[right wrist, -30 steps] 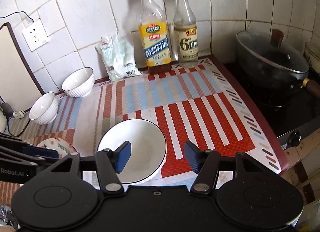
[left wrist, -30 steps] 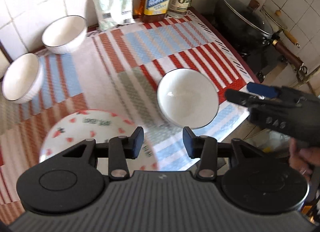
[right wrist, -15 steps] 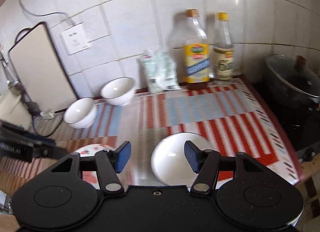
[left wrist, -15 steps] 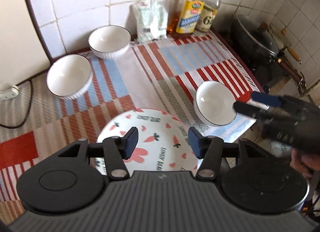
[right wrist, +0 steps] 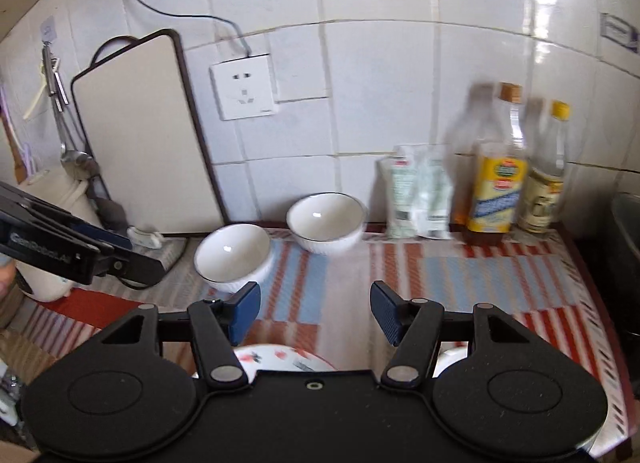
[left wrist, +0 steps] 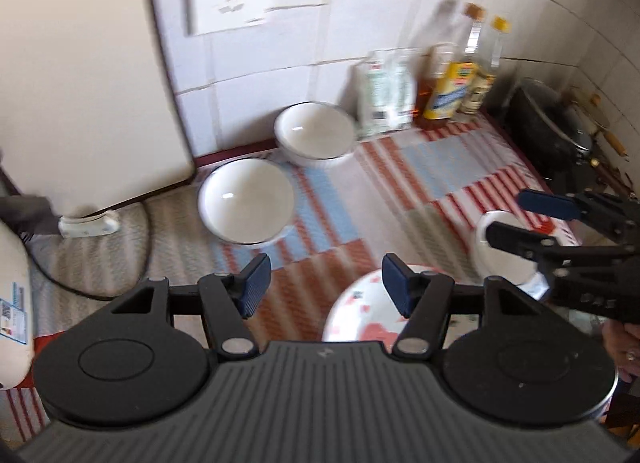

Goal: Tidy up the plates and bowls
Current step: 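Move both grippers to another white bowl beside the cutting board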

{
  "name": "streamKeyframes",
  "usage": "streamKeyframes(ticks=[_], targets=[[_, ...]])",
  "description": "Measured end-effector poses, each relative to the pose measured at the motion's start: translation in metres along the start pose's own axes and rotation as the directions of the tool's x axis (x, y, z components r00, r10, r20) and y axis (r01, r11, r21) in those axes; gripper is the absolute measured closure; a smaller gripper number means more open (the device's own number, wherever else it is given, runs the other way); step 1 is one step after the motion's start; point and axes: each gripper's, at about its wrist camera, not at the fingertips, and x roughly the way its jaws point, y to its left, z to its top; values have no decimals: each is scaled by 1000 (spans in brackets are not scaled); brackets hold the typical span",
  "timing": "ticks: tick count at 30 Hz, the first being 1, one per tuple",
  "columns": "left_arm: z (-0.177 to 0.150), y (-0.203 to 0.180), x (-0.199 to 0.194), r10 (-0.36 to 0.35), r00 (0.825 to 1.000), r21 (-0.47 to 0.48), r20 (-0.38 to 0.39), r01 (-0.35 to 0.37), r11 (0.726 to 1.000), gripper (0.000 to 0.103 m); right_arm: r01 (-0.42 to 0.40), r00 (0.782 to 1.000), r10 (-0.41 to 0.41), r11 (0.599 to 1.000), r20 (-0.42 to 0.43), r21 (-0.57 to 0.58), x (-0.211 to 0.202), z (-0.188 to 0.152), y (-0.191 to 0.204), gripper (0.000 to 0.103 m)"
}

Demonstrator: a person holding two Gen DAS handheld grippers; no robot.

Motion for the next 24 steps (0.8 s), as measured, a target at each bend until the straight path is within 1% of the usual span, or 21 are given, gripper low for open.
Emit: streamKeyframes(ticks=[4, 7, 9, 11, 12, 15, 17, 18, 20, 24], targets=[[7, 37, 12, 42, 999, -22, -2, -42, 999, 43, -67, 998, 67, 998, -8, -3, 23, 10, 24, 37], [11, 59, 25, 36, 999, -59, 4, -35, 998, 44, -80, 997, 80, 996, -20, -25, 46, 14, 44, 37], [13, 71, 35, 39, 999, -71, 15, -37, 997, 44, -95, 995, 94, 995, -32, -14, 63, 16, 49, 37], [14, 78, 44, 45, 998, -68, 35, -42, 997, 44, -108, 993, 109, 994, -54, 12, 82, 18, 52, 37], [15, 81, 50, 37, 998, -63, 48, -34, 997, 44, -120, 990, 122, 992, -75, 32, 91, 19, 52, 37], [20, 92, 68, 7, 999, -73, 41, -4, 997, 46, -172, 973, 190, 976, -133, 133, 120, 19, 51, 37], [22, 99, 81, -3, 1000, -79, 31, 5, 997, 46, -160, 970, 184, 974, -157, 158, 138, 18, 52, 37], [23, 101, 89, 1, 1000, -75, 20, 0, 997, 48, -143, 972, 169, 977, -165, 159, 146, 18, 53, 37], [26, 102, 104, 3, 1000, -55, -1, -3, 999, 55, -116, 973, 148, 976, -174, 184, 161, 17, 50, 37], [26, 107, 131, 28, 999, -34, -42, -30, 999, 62, -78, 975, 122, 969, -185, 233, 185, 17, 43, 38]])
